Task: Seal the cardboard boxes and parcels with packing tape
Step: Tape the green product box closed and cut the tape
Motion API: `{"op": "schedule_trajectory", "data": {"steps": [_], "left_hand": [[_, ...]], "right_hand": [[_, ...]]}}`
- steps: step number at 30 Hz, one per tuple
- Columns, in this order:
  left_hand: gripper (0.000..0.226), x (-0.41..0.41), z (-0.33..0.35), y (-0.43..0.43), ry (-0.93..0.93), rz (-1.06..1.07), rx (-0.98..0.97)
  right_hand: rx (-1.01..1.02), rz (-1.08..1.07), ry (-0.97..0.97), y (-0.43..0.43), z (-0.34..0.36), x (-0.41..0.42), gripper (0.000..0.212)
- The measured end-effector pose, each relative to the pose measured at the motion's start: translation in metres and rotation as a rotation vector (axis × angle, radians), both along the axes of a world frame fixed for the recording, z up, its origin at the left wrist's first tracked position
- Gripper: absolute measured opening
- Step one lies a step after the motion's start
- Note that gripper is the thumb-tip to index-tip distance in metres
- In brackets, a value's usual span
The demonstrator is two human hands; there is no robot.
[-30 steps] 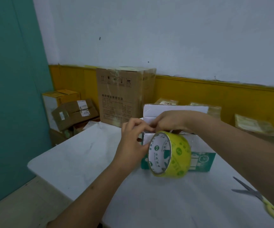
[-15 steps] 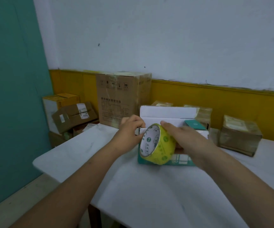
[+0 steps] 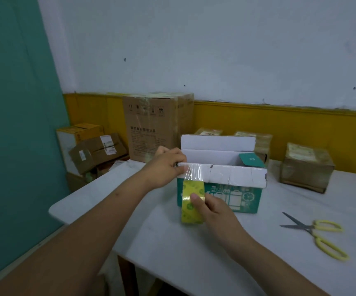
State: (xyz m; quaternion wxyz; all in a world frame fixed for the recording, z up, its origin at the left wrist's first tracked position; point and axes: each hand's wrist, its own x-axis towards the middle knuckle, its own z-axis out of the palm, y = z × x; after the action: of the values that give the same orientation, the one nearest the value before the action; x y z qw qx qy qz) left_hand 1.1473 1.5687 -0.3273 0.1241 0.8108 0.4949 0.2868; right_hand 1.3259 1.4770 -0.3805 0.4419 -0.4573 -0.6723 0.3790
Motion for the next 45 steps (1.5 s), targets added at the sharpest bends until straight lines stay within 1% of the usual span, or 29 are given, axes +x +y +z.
{"op": "schedule_trajectory", "data": {"steps": [3,4,5,6,7,8,9,11,12,14,15,17,18,19,20,23,26,29,31,32,34,35,37,38,40,42,43,45], "left_hand": [[0.008,0.000,0.003,0.003,0.079,-0.015,-0.064],[0.015,0.000,0.007,0.001,0.118,-0.032,-0.116],[0.030,-0.001,0.012,0.000,0.132,-0.062,-0.191],[0.046,-0.003,0.019,0.000,0.107,-0.088,-0.280],[0.057,-0.005,0.024,-0.001,0.055,-0.099,-0.364],[0.059,-0.006,0.029,-0.002,0.022,-0.108,-0.420],[0.052,-0.006,0.029,-0.001,0.045,-0.122,-0.410],[0.037,-0.005,0.024,0.002,0.212,-0.124,-0.226],[0.032,-0.004,0.022,0.003,0.255,-0.123,-0.143],[0.023,-0.001,0.020,0.005,0.258,-0.124,-0.071],[0.030,0.000,0.020,0.005,0.270,-0.126,-0.033],[0.058,0.001,0.019,0.004,0.314,-0.103,0.068],[0.066,0.003,0.018,0.003,0.294,-0.085,0.100],[0.069,0.005,0.014,0.002,0.263,-0.071,0.130],[0.065,0.007,0.011,0.001,0.231,-0.062,0.149],[0.041,0.011,0.010,0.002,0.157,-0.057,0.121],[0.038,0.012,0.013,0.002,0.126,-0.095,0.075],[0.041,0.011,0.014,-0.002,0.109,-0.134,0.024],[0.040,0.010,0.015,-0.004,0.095,-0.157,-0.029],[0.039,0.009,0.015,-0.003,0.085,-0.163,-0.064],[0.039,0.008,0.016,-0.001,0.067,-0.145,-0.120],[0.040,0.008,0.016,0.000,0.063,-0.135,-0.137],[0.040,0.008,0.016,0.000,0.065,-0.136,-0.170],[0.038,0.008,0.017,0.001,0.077,-0.141,-0.176],[0.028,0.009,0.018,0.003,0.120,-0.137,-0.178],[0.022,0.010,0.018,0.006,0.206,-0.132,-0.174],[0.028,0.010,0.018,0.008,0.258,-0.136,-0.148],[0.048,0.009,0.017,0.006,0.322,-0.152,-0.087]], "right_hand": [[0.032,-0.019,-0.032,0.003,-0.008,-0.005,0.062],[0.043,-0.025,-0.046,0.004,-0.012,-0.006,0.060],[0.050,-0.027,-0.052,0.004,-0.015,-0.007,0.056],[0.054,-0.017,-0.048,0.004,-0.018,-0.008,0.050],[0.053,-0.003,-0.045,0.004,-0.020,-0.008,0.046],[0.051,0.014,-0.042,0.004,-0.022,-0.008,0.043],[0.046,0.027,-0.042,0.005,-0.022,-0.008,0.041],[0.026,0.048,-0.045,0.006,-0.023,-0.009,0.043],[0.013,0.058,-0.046,0.006,-0.024,-0.009,0.048],[-0.005,0.069,-0.047,0.004,-0.025,-0.009,0.052],[-0.008,0.065,-0.030,0.003,-0.025,-0.008,0.050],[-0.003,0.062,0.023,0.005,-0.023,-0.008,0.040],[0.011,0.057,0.031,0.005,-0.022,-0.008,0.036],[0.032,0.052,0.023,0.005,-0.021,-0.007,0.033],[0.048,0.049,0.004,0.007,-0.022,-0.007,0.032],[0.072,0.026,-0.053,0.011,-0.026,-0.005,0.034],[0.052,0.020,-0.039,0.012,-0.028,-0.004,0.034],[0.002,0.014,0.020,0.007,-0.029,-0.007,0.028],[0.007,-0.093,0.052,0.007,-0.026,-0.006,0.026],[0.007,-0.168,0.100,0.008,-0.025,-0.004,0.026],[-0.033,-0.259,0.278,0.015,-0.018,0.001,0.026],[-0.086,-0.246,0.398,0.020,-0.013,0.003,0.024],[-0.226,-0.142,0.645,0.028,-0.002,0.005,0.019],[-0.279,-0.099,0.726,0.031,0.003,0.007,0.019],[-0.351,-0.023,0.768,0.037,0.009,0.008,0.023],[-0.402,0.041,0.752,0.040,0.011,0.006,0.028],[-0.409,0.048,0.726,0.042,0.012,0.004,0.029],[-0.400,0.030,0.689,0.046,0.014,0.003,0.031]]}}
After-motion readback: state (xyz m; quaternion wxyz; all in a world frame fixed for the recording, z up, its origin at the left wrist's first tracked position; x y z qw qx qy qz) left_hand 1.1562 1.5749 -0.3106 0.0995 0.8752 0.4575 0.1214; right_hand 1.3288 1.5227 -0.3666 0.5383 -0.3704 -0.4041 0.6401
